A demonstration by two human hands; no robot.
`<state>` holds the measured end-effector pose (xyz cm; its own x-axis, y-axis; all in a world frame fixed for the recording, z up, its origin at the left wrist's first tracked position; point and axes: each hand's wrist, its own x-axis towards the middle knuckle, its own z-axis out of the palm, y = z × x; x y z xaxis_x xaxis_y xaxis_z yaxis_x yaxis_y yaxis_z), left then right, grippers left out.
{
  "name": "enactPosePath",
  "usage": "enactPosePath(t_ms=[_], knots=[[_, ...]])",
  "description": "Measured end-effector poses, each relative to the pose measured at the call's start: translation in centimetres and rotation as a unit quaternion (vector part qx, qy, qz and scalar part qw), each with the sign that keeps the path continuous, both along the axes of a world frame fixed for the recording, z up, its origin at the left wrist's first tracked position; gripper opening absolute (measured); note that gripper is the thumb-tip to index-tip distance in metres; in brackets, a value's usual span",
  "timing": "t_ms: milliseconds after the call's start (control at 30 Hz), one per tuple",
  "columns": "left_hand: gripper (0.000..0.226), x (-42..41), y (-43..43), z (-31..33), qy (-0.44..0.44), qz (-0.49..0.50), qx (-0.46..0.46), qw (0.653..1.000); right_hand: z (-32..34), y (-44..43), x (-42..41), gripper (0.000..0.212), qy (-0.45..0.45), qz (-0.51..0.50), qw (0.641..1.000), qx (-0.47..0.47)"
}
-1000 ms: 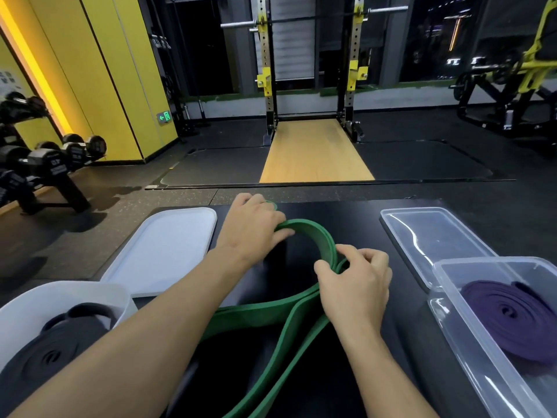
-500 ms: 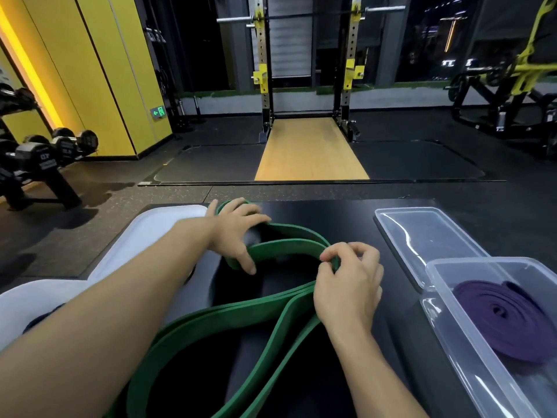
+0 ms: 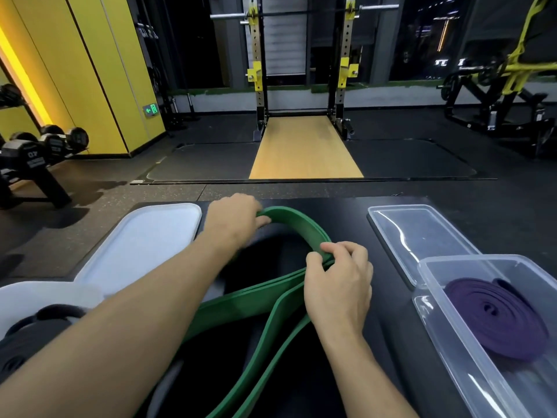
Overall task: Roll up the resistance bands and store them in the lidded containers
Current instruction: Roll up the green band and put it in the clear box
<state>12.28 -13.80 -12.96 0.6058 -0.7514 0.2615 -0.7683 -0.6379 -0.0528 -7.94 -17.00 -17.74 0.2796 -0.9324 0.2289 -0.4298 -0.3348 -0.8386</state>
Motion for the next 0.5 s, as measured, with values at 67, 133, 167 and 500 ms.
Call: enactPosePath(t_ms=[67,133,167,500], knots=[[0.04,-1.5,-1.6,-0.4,-0.016,-0.015,-0.042,0.999,0.0,0.0,0.0,0.041,0.009,-0.005,1.0,-0.009],[0.04,-2.6,-3.0,-0.9,-0.033,-0.045,-0.039,0.998,-0.1,-0.2,-0.1,0.049,0.025,-0.007,1.0,-0.016],[0.041,-2.9,-3.4,-1.1,-0.035,-0.056,-0.034,0.997,-0.1,-0.1,-0.2,0.052,0.034,-0.004,0.999,-0.018],[0.13,-1.7,1.4,3.3,0.304,-0.029,0.166,0.938,-0.2,-0.2,-0.3,0.049,0.048,0.02,0.998,-0.022]])
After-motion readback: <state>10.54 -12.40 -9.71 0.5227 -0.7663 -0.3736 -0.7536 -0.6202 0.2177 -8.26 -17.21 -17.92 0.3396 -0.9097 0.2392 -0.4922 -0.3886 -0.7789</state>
